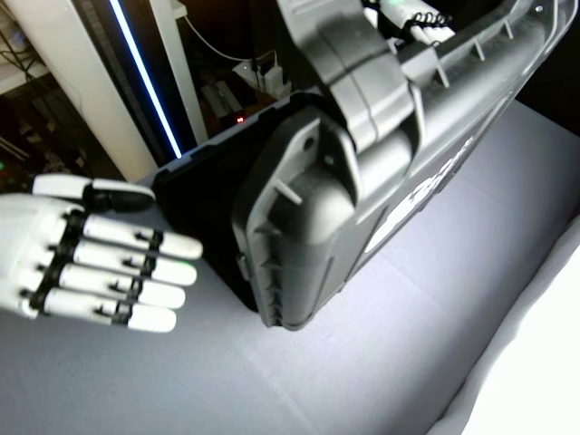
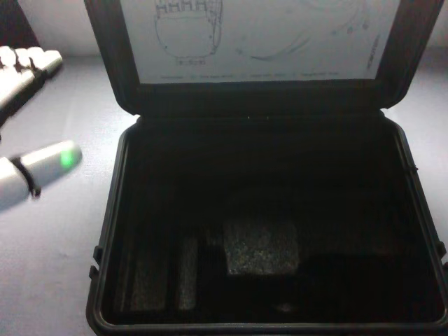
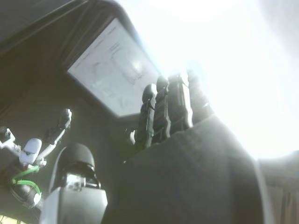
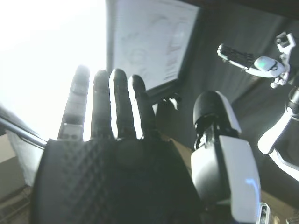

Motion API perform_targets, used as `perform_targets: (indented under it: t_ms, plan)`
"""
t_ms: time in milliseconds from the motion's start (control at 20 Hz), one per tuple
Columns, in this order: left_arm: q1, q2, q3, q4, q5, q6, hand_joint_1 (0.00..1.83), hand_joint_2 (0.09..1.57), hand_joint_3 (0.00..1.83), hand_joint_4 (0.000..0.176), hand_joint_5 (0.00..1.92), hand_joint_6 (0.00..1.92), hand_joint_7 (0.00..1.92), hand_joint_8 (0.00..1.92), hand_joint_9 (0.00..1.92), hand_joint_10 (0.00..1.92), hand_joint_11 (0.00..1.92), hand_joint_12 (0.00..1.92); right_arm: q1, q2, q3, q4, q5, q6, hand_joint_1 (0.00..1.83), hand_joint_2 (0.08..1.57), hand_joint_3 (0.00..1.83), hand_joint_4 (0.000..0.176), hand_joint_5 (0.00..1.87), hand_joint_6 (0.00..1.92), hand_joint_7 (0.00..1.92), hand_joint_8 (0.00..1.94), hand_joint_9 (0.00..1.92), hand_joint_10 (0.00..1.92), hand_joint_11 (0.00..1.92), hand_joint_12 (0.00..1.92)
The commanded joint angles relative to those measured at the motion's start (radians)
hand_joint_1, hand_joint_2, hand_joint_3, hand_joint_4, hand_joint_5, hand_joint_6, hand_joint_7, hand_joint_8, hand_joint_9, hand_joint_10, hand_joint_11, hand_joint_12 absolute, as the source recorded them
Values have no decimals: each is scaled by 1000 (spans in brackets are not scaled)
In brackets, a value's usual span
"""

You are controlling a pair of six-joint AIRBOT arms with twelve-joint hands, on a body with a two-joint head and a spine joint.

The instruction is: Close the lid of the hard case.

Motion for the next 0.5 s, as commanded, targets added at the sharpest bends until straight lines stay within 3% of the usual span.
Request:
perform_targets:
  t_ms: [0,150,300,450]
  plan:
    - [-29,-10,22,-11,-41,-6,0,1295,25,0,53,8,46,6,25,0,0,0,18,-4,17,35,67,3,165,1318,3,0,109,3,81,6,50,9,28,58]
    - [-119,-50,99,-11,79,-6,0,1249,0,0,46,4,25,2,0,0,0,0,87,-26,73,41,-20,3,78,1253,0,0,119,1,95,1,59,1,35,47]
    - [-219,-78,161,12,167,-6,0,1196,0,0,55,6,41,7,3,1,0,0,208,-63,152,22,-149,2,34,1227,0,0,108,0,72,0,49,0,46,45]
    - [-301,-92,200,52,230,-3,0,1174,0,0,70,9,54,9,27,8,0,0,307,-111,226,-3,-250,2,31,1280,12,0,102,2,68,5,33,3,41,37]
